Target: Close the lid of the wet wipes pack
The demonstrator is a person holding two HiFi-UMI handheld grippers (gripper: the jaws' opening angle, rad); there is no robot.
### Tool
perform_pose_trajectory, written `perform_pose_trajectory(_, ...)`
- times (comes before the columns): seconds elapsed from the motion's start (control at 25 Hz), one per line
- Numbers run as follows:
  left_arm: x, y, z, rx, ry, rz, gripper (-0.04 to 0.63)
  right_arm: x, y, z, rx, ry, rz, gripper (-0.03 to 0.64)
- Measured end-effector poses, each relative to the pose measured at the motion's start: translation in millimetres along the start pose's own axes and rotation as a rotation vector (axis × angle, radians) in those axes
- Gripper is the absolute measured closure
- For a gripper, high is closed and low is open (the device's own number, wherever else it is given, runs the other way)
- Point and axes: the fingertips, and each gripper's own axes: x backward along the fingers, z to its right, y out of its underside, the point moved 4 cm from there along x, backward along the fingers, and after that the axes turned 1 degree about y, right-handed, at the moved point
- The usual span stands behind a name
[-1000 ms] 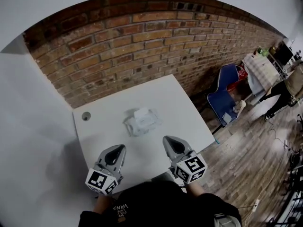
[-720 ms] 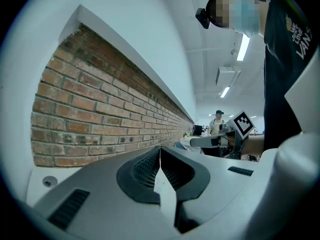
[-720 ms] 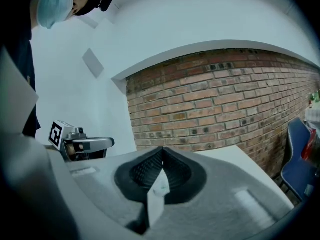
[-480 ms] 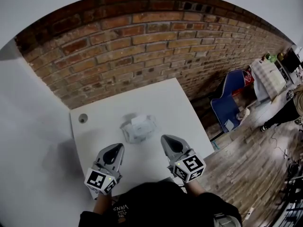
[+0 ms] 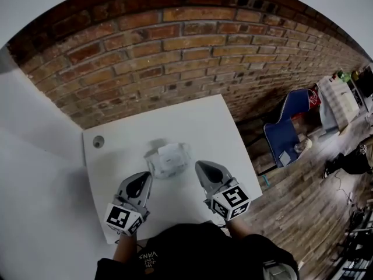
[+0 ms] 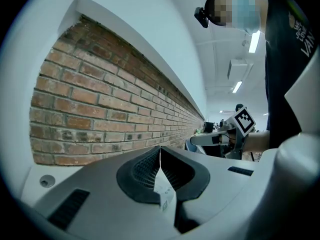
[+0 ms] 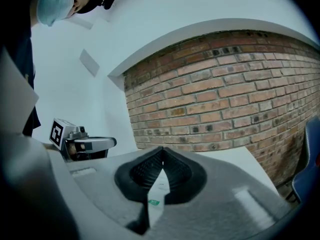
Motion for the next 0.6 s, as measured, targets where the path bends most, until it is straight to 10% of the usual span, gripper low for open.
perform_pose_trajectory(0.6, -41.6, 41.8, -13.9, 0.054, -0.079, -0.065, 0.594, -58.0, 16.9, 32.8, 0.033, -0.103, -0.084, 0.620)
